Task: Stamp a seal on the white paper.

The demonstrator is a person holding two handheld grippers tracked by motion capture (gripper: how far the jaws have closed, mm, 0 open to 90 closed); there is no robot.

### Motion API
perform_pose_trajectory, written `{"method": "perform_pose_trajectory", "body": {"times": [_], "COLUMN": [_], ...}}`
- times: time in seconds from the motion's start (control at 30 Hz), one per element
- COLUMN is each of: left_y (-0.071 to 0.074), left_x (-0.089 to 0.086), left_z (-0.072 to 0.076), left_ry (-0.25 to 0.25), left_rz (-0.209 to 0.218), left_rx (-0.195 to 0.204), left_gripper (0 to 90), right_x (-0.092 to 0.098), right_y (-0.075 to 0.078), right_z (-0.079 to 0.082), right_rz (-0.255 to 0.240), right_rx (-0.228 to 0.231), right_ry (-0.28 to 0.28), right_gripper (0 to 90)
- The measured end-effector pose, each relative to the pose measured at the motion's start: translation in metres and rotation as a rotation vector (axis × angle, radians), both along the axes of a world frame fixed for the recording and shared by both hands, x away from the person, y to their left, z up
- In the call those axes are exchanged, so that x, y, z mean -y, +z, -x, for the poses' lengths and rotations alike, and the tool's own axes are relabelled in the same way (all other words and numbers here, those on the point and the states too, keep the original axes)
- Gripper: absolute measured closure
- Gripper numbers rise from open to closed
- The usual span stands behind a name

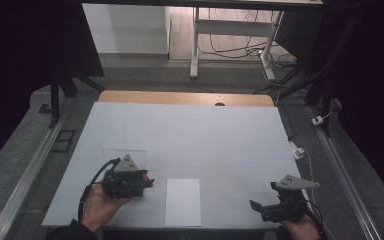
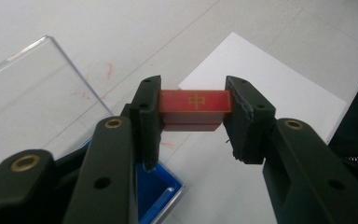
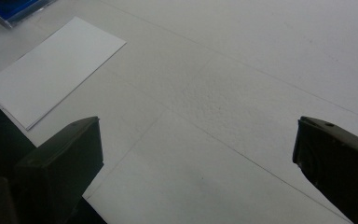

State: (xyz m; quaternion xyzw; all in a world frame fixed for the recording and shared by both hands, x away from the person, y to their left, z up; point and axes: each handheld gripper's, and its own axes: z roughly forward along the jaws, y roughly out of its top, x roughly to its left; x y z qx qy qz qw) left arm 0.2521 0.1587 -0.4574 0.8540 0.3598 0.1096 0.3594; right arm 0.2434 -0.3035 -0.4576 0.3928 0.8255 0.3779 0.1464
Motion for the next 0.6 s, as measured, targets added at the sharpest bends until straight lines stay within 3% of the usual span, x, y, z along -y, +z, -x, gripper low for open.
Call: {"method": "perform_pose_trajectory", "body": {"times": [0.6], "left_y": [-0.001], "left_x": [0.037], "left_z": [-0.012], "left_ry": [-0.093], "left_rz": [0.010], "left_rx": [-0.020], "left_gripper": [58.6], "right_x": [0.000], "right_y": [0.000], "right_z": [0.000], "right_rz": [-0.004], "right_rx": [0.003], "right_ry": [0.003], "right_gripper": [2.8]}}
